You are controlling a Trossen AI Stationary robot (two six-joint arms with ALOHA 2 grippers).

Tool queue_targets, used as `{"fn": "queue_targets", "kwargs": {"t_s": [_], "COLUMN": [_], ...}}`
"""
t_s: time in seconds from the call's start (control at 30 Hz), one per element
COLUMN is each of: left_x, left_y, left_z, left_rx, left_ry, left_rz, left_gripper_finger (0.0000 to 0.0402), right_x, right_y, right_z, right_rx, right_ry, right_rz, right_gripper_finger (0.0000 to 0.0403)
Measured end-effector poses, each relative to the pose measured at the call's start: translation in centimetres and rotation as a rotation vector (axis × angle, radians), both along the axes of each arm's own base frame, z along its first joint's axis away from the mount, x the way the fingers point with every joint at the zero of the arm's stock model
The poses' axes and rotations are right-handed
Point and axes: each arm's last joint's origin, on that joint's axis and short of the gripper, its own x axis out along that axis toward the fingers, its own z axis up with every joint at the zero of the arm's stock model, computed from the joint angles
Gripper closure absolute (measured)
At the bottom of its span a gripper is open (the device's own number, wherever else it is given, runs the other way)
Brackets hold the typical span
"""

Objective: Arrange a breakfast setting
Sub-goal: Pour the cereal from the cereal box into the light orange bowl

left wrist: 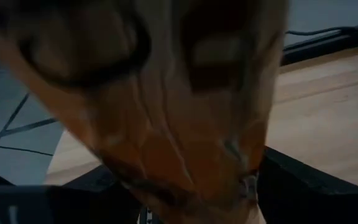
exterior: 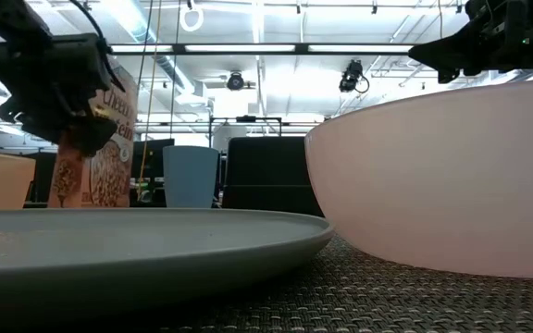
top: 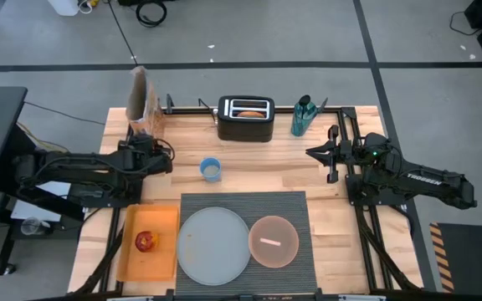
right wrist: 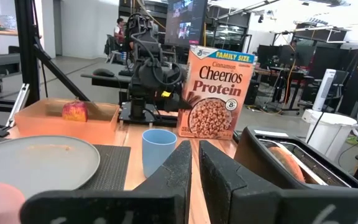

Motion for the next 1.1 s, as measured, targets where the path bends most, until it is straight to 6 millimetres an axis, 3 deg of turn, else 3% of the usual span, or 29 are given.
{"fn": "queue_targets", "kwargs": {"t_s": [0.47,0.7,1.1], "left_x": [-0.8,-0.8,-0.9], "left_y": [-0.3,-0.3,-0.2], "left_z": [-2.6,-2.8,-2.8], "left_rx": [-0.083,-0.064,-0.05], "left_ry": [-0.005,-0.02,-0.076], "left_rz": [-0.017,-0.01,0.026], "left_gripper_finger": [0.0159,0.0163,0.0268], "right_x": [0.0,0.0,0.0], "right_y": [0.0,0.0,0.0], "right_z": [0.0,0.0,0.0], "right_rx": [0.0,0.0,0.0], "right_ry": [0.0,0.0,0.0], "right_rz": [0.0,0.0,0.0], "right_gripper_finger": [0.0364,0.0364,0.0364]}}
